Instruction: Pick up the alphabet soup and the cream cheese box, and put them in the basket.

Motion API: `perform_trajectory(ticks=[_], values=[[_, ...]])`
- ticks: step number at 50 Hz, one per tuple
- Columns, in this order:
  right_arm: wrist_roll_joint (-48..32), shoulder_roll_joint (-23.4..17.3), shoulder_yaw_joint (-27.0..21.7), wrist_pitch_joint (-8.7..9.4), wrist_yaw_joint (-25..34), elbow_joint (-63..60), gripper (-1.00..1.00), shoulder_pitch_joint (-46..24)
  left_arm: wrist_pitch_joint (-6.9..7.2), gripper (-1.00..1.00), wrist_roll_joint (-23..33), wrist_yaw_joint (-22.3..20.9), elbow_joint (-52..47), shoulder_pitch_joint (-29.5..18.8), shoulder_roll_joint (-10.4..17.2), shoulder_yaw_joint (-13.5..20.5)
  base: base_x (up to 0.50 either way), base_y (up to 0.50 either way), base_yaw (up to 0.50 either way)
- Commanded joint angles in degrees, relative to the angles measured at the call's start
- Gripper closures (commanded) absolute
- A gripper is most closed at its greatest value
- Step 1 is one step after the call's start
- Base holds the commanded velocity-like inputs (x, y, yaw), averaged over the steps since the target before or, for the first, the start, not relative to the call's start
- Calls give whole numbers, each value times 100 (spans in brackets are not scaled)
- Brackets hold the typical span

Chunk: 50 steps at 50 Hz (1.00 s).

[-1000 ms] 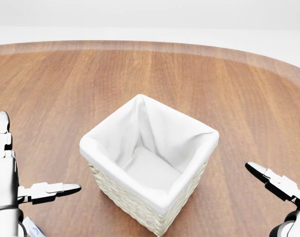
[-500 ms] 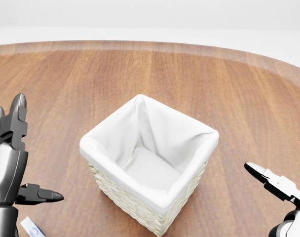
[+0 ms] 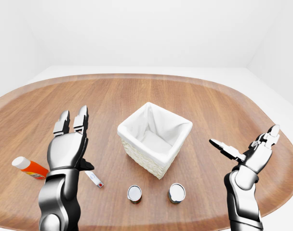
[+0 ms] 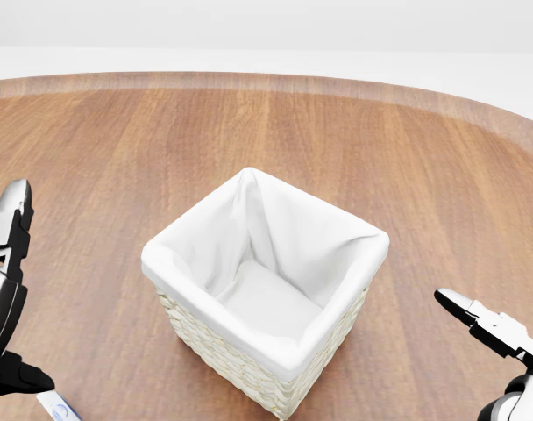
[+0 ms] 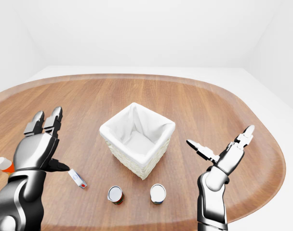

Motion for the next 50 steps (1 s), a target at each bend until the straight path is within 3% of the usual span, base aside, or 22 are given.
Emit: perform_trajectory(ticks=[1, 2, 6, 10, 12, 28, 31, 35, 44, 49, 50], values=[[-6, 6, -4, -57, 0, 8, -100, 2, -588, -100, 48, 93, 195, 297, 5, 226, 0, 0, 0], [-8, 5, -2, -54, 0, 2, -100, 2, -714, -100, 118, 197, 246, 333, 24, 230, 0, 0, 0], [3, 4, -3, -73, 0, 18, -100, -4, -920, -100, -49, 22, 240, 466, -38, 287, 0, 0, 0], [2, 5, 3, -49, 0, -1, -100, 0, -920, -100, -43, -57, 205, 561, -31, 404, 0, 0, 0], [-8, 5, 8, -40, 0, -5, -100, 0, -920, -100, 80, 186, 363, 692, 4, 406, 0, 0, 0], [-48, -6, 16, -41, 0, 43, -100, -19, -920, -100, 386, 135, 443, 1005, -39, 607, 0, 0, 0], [-60, -6, 20, -58, 0, 66, -100, -20, -920, -100, 623, 304, 489, 1019, 0, 650, 0, 0, 0], [-45, -9, 14, -35, 0, 39, -100, -19, -920, -100, 510, 301, 314, 1105, -79, 698, 0, 0, 0], [-47, 6, 0, -34, 0, -10, -100, 1, -920, -100, 1167, 888, 645, 1210, -125, 597, 0, 0, 0], [-208, -18, -13, -231, 0, 111, -100, -32, -920, -100, 1308, 1037, 751, 1277, -123, 492, 0, 0, 0], [-188, -12, -7, -198, 0, 80, -100, -15, -920, -100, 1313, 1040, 749, 1279, -121, 479, 0, 0, 0]])
